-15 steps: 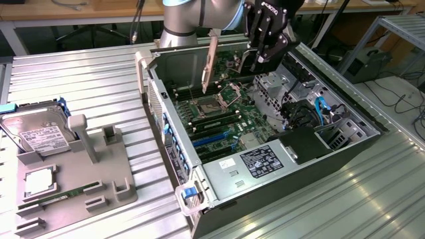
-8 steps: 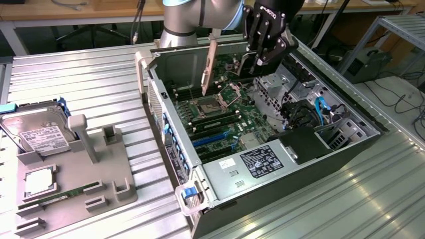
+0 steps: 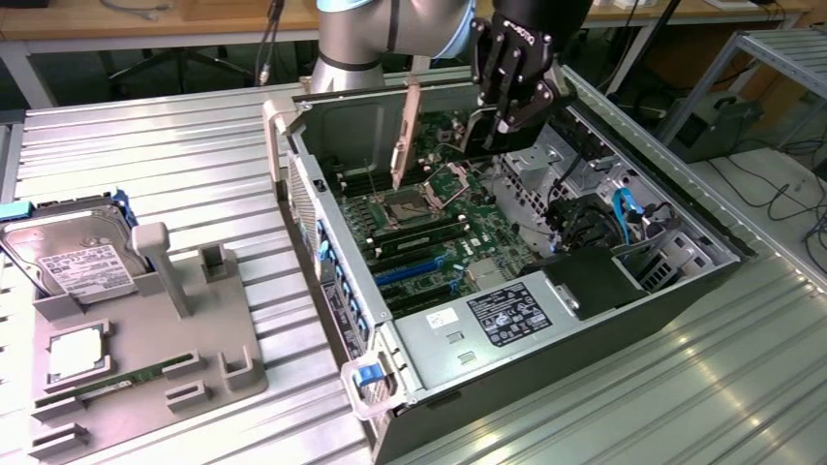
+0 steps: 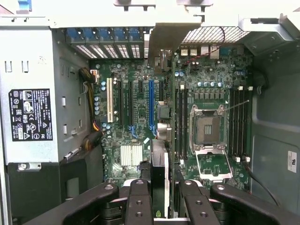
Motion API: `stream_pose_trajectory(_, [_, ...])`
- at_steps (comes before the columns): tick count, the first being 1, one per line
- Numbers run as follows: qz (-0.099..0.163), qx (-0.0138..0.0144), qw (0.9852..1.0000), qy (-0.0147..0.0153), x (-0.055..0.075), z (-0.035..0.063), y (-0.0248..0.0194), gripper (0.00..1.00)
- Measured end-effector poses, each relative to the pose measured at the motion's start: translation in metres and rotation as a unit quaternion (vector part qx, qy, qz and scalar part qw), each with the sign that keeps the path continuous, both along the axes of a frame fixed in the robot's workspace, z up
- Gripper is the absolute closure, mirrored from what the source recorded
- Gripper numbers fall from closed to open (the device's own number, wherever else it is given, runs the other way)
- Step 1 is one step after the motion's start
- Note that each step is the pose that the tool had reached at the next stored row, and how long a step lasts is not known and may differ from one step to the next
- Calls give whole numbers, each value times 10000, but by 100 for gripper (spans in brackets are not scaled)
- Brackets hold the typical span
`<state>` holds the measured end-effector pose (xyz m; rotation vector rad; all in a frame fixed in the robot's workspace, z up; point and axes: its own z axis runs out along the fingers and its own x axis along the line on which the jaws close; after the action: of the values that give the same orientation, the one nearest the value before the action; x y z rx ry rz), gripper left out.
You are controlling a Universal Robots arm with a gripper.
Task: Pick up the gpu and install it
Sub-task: 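Insert the gpu into the slot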
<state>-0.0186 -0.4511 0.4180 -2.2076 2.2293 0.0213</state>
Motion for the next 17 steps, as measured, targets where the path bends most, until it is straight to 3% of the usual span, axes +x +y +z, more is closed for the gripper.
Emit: stream_pose_trajectory(17, [4, 0, 10000, 0, 0, -105, 0, 73])
